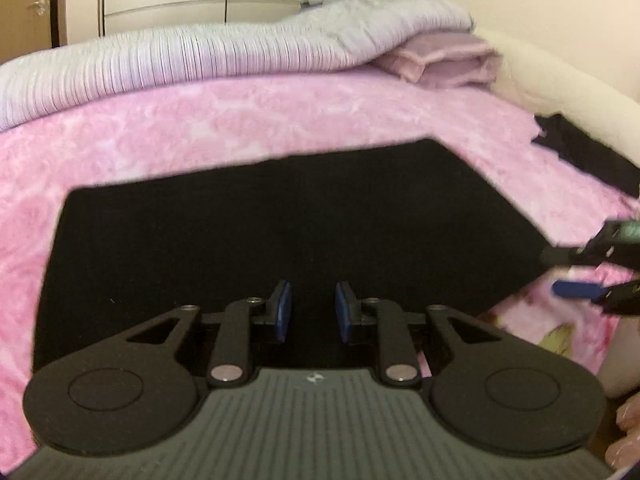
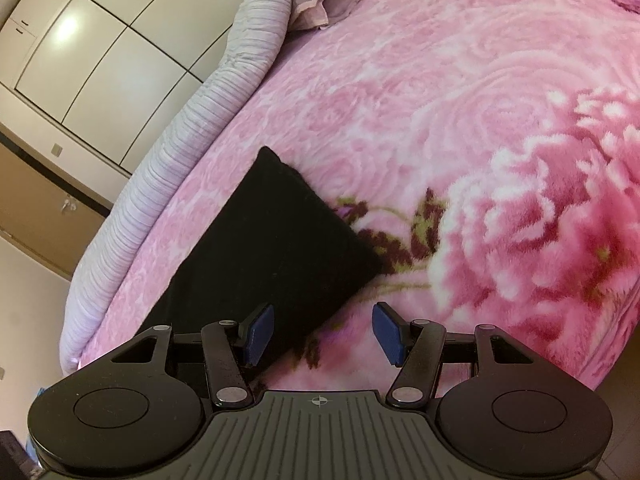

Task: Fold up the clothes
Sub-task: 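Grasp the folded skirt edge with the left gripper while the right gripper grasps its corner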

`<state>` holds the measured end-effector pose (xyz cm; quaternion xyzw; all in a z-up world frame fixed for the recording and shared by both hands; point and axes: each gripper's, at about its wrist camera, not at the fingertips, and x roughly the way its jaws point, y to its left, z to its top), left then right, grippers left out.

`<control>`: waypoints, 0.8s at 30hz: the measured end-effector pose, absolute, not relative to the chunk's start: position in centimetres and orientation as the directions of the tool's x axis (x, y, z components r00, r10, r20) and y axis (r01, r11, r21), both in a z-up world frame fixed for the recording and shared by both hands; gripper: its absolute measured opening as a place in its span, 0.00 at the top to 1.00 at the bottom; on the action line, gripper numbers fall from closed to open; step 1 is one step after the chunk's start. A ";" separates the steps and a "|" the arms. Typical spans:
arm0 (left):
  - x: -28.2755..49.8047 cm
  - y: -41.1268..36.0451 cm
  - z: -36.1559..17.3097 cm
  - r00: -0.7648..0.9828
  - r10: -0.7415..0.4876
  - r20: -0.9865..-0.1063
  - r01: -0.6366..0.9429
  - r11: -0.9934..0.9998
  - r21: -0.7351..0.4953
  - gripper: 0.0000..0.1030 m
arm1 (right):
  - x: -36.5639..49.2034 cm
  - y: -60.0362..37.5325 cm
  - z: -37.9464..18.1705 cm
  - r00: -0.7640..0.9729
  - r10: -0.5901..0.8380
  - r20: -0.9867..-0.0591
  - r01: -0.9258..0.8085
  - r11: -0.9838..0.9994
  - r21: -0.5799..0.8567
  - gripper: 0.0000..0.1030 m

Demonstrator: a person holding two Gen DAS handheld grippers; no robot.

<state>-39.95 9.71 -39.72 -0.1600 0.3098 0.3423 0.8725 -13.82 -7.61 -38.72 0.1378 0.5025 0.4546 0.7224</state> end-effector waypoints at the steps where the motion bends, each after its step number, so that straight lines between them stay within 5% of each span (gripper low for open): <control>1: -39.9 9.8 -39.9 0.573 0.498 -0.650 -0.696 0.716 -0.065 0.77 | -13.8 -7.6 -38.8 0.082 0.797 -0.598 -0.515 0.548 0.659 0.42; 18: -41.2 10.2 -39.3 0.604 0.478 -0.638 -0.706 0.692 -0.150 0.80 | -12.8 -6.1 -40.9 0.130 0.877 -0.463 -0.368 0.477 0.798 0.42; 20: -41.3 10.3 -39.4 0.607 0.476 -0.636 -0.707 0.689 -0.159 0.80 | -12.7 -5.7 -41.0 0.126 0.881 -0.455 -0.362 0.468 0.806 0.46; 22: -41.4 10.3 -39.4 0.608 0.475 -0.636 -0.708 0.686 -0.165 0.80 | -12.7 -5.4 -41.3 0.093 0.892 -0.442 -0.338 0.446 0.829 0.61; 24: -41.3 10.3 -39.4 0.609 0.473 -0.637 -0.708 0.686 -0.168 0.80 | -12.7 -5.4 -41.8 0.049 0.899 -0.434 -0.293 0.429 0.855 0.62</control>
